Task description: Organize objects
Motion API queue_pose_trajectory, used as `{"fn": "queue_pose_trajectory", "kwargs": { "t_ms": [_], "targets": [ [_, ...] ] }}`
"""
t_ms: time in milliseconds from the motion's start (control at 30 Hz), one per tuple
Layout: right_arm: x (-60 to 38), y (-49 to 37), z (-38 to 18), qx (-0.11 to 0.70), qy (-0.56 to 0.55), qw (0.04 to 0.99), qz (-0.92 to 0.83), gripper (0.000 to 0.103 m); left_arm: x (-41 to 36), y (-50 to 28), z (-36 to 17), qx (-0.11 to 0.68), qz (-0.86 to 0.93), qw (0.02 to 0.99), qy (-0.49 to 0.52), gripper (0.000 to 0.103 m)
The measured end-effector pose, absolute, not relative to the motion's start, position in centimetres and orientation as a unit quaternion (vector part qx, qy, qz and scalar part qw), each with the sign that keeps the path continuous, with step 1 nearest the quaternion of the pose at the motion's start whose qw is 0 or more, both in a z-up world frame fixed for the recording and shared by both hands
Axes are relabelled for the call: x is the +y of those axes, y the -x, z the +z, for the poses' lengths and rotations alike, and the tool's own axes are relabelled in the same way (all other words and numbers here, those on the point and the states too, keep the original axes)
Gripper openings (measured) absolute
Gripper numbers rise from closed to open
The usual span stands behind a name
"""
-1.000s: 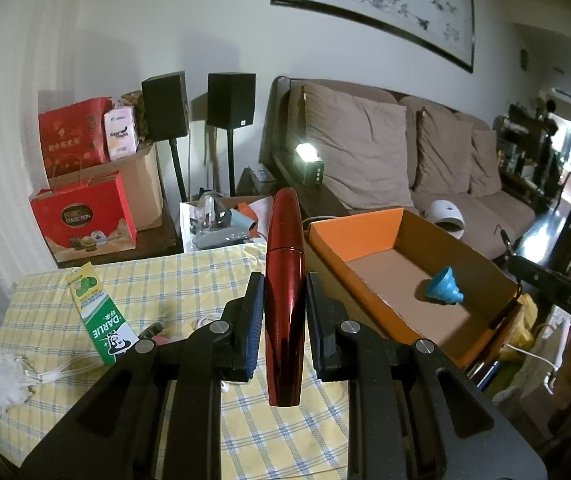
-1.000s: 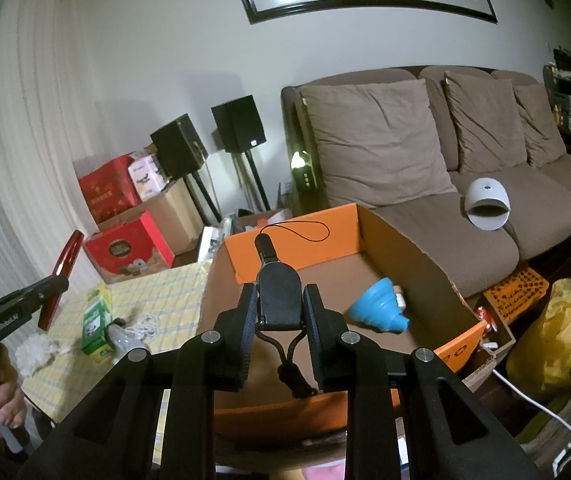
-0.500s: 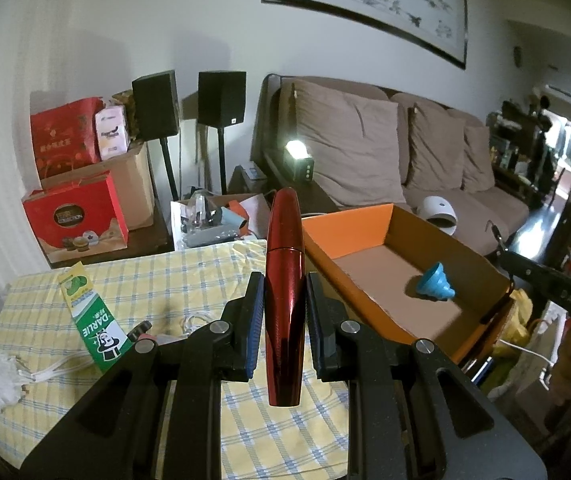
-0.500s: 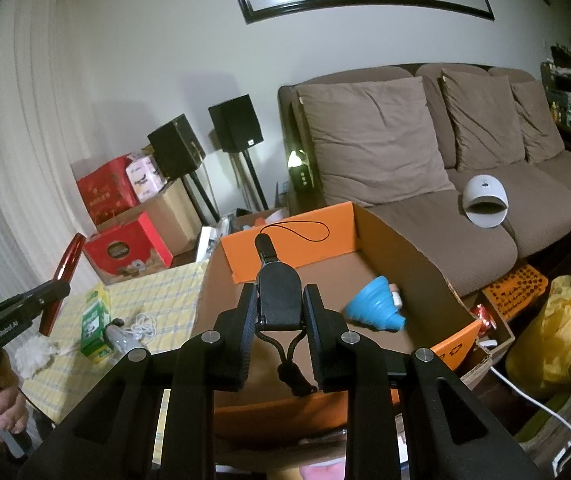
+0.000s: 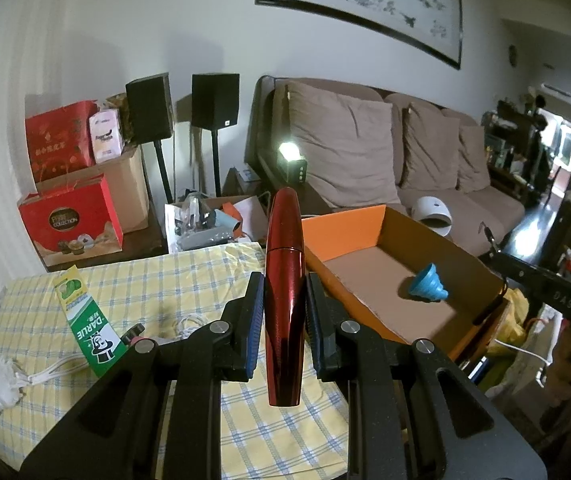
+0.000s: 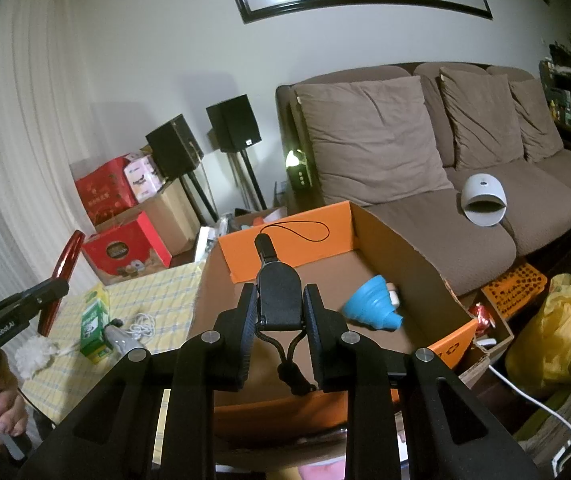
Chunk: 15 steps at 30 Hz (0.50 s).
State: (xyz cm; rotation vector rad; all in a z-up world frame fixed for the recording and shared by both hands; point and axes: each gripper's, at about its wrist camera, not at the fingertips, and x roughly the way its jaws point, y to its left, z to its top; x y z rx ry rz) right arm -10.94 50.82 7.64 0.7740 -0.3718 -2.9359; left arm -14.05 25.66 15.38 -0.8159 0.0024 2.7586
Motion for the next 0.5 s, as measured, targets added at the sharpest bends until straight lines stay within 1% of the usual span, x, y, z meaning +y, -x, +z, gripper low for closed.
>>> {"fn": "queue_pose_trajectory", "kwargs": {
  "t_ms": [500],
  "targets": [
    [51.76, 10.69, 7.20, -0.126, -0.254, 0.036, -0.958, 0.023, 26.70, 14.41, 15.17, 0.009, 0.947, 0.142, 0.287, 0.019]
  ]
}}
